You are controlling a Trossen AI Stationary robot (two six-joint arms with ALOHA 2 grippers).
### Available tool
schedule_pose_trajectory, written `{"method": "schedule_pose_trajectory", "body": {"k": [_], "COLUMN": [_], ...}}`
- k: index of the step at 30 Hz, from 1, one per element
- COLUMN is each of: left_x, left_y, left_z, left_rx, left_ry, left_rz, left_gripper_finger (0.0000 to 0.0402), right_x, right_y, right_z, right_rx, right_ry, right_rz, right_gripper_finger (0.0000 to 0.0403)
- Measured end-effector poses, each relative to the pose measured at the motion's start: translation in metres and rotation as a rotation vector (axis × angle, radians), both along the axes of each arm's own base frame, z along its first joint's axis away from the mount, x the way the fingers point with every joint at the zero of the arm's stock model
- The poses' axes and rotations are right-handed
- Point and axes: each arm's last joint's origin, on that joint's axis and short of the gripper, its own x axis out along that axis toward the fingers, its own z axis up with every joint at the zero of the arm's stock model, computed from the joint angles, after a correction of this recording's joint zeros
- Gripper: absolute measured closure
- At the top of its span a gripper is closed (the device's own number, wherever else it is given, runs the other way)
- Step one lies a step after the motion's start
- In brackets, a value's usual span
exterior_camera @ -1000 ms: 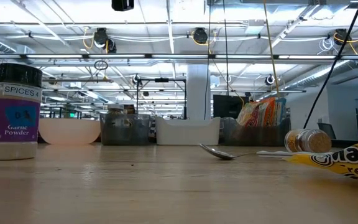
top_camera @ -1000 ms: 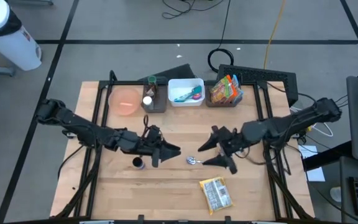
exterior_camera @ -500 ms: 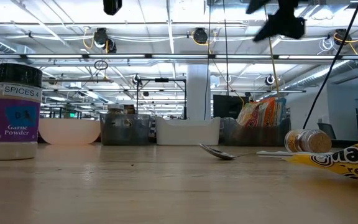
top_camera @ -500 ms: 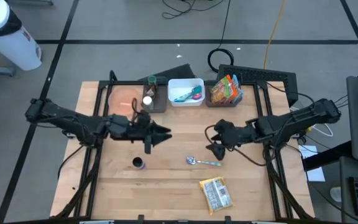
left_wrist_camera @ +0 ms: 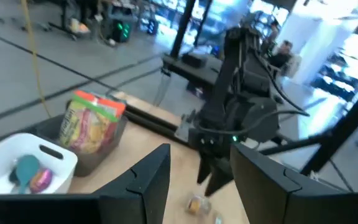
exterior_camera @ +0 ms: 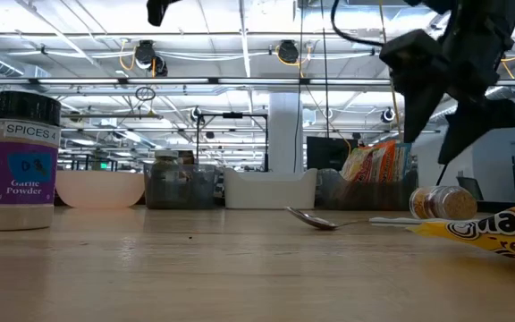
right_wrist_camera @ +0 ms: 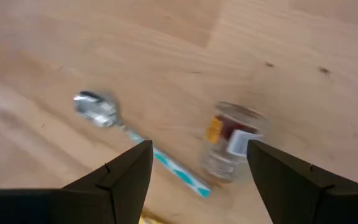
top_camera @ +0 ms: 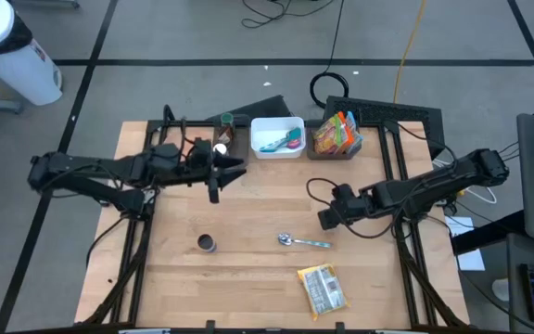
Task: Pick & Place Food Item
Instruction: Put the brown seasoning bottle into the left black bin
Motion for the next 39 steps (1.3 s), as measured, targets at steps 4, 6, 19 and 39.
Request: {"method": "schedule_pose_trajectory", "body": {"k": [4, 6, 19, 39], "left_x": [0.001, 0.004, 0.007, 0.007], "left_y": [0.015, 0.021, 0.042, 0.043], "left_z": [-0.004, -0.007, -0.014, -0.014], "left_rx": [-0.012, -0.021, -0.03, -0.017], "left_ry": [0.03, 0.046, 0.076, 0.078], "left_rz": [-0.071, -0.102, -0.173, -0.186], "left_gripper_finger": [0.0227, 0.0227, 0.0227, 0.0227], "right_x": [-0.002, -0.001, 0.016, 0.029], "right_y": [0.0, 0.0, 0.005, 0.007], "right_z": [-0.005, -0.008, -0.04, -0.06], "right_rx": [0.021, 0.023, 0.035, 0.016], "right_ry": [0.012, 0.031, 0.142, 0.16], "right_rz": [-0.054, -0.07, -0.088, -0.068], "right_gripper_finger": [0.0149, 0.0149, 0.0149, 0.0149]}}
